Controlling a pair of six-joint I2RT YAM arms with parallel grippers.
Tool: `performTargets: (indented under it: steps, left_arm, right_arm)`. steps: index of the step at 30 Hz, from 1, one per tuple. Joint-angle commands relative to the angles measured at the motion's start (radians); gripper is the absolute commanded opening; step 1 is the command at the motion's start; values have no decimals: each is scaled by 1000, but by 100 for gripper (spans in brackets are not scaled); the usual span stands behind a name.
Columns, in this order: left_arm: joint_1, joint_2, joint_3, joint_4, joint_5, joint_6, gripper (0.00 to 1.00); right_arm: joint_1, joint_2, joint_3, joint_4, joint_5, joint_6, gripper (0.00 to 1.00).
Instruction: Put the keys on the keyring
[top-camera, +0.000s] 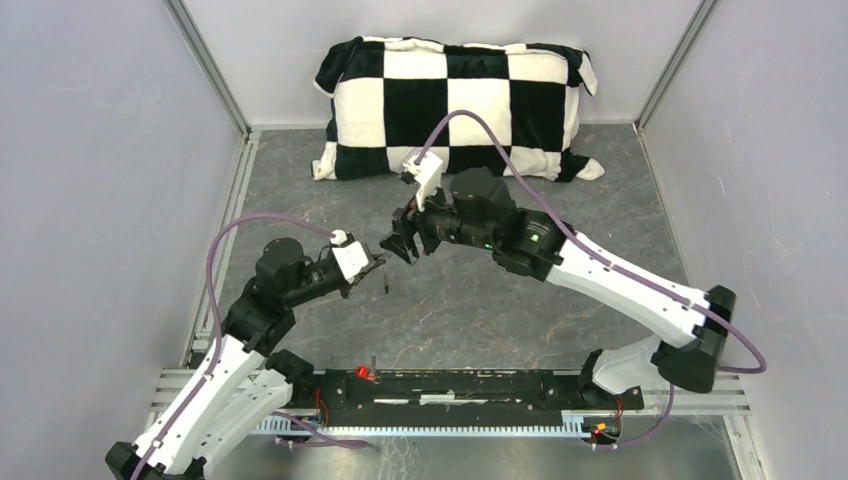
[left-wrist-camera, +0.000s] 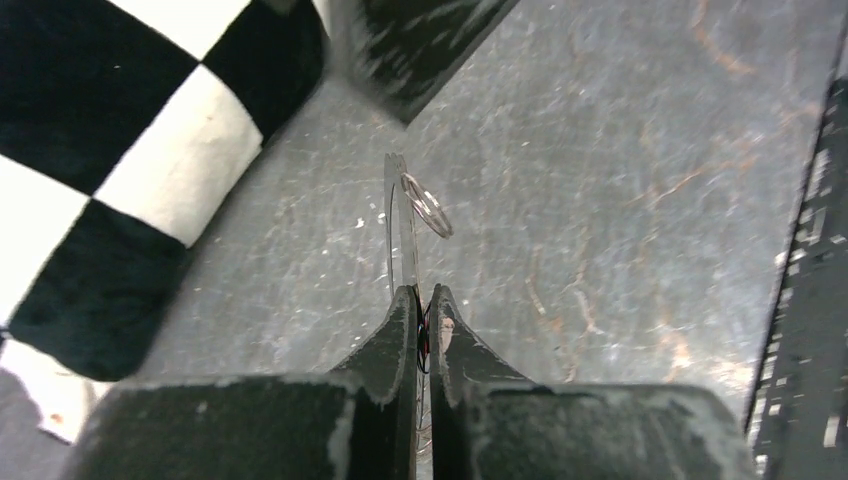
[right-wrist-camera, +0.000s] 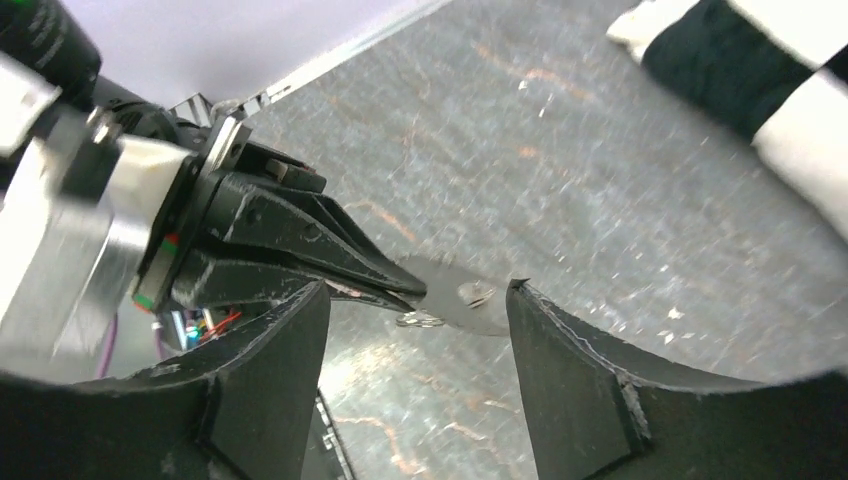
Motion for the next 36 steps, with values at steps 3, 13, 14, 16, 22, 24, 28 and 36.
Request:
performTargets:
  steps: [3, 13, 14, 16, 22, 24, 28, 36]
  left_arm:
    - [3, 24, 140, 33, 147, -252, 2]
    - [4, 116, 285, 17, 48, -500, 2]
    - [4, 115, 279, 22, 35, -517, 2]
    - [4, 110, 264, 31, -4, -557, 2]
    - [4, 89, 257, 30, -38, -634, 2]
    - [3, 84, 263, 25, -40, -643, 2]
    - [4, 69, 256, 21, -30, -660, 2]
    - [3, 42, 233, 25, -30, -698, 2]
  right_arm:
    - [-4, -245, -221, 222, 31, -290, 73]
    - [71, -451, -532, 561, 75, -571, 67]
    - [90, -442, -536, 580, 99, -585, 66]
    - [136, -417, -545, 631, 161, -613, 64]
    - [209, -344, -587, 825, 281, -714, 55]
    - [217, -321, -584, 858, 288, -737, 52]
    - [225, -285, -591, 944, 324, -776, 47]
    - [230, -206, -561, 1018, 334, -809, 46]
